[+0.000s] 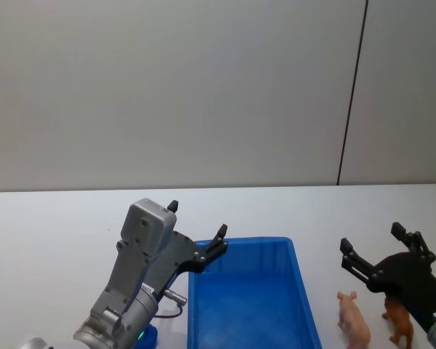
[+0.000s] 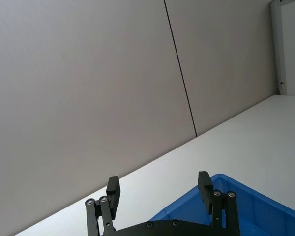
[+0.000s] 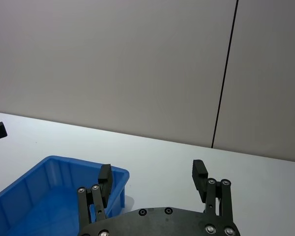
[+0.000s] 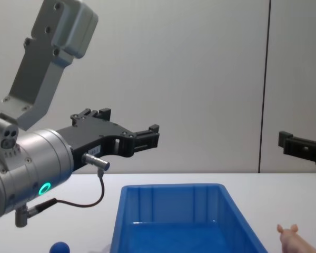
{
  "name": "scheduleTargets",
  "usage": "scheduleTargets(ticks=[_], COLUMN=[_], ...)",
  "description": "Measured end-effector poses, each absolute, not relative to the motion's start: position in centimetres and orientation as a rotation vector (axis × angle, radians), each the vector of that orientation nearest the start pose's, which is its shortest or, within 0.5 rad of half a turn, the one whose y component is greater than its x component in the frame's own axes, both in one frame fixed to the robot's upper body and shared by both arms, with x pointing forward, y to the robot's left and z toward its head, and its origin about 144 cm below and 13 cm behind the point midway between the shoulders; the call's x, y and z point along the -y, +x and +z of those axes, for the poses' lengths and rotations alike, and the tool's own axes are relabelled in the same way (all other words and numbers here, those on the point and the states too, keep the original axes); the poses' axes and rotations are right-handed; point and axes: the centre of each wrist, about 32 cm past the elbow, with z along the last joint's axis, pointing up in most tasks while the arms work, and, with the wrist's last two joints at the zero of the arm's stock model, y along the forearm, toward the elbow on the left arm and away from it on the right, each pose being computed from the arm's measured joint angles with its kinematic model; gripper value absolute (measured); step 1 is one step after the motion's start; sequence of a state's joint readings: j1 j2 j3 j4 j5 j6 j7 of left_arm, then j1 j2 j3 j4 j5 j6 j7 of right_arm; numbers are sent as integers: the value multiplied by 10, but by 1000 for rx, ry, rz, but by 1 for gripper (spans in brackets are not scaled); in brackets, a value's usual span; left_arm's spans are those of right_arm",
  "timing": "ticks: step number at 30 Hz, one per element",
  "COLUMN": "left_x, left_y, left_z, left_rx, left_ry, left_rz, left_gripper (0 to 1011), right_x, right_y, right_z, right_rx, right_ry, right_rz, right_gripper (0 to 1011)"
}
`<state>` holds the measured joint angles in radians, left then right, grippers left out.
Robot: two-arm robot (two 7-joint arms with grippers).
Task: Pick up the two dolls from the table and place them into the box.
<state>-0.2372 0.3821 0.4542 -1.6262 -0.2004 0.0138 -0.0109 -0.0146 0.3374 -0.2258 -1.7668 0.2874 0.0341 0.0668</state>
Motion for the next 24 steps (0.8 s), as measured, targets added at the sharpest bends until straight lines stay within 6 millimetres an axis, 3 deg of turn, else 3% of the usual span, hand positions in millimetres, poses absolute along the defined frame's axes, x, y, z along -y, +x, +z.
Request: scheduleTargets(ticks=[24], left_x=[-198], left_y=[492], left_z=[1204], left_rx=[268], left_ry=[61], left_rz=[1124], left_gripper=[1001], right_x=[237], right_y=[443], right_z=[1189], right_rx=[75], right_ry=[26], right_rz=[-1230], right_gripper=[1001])
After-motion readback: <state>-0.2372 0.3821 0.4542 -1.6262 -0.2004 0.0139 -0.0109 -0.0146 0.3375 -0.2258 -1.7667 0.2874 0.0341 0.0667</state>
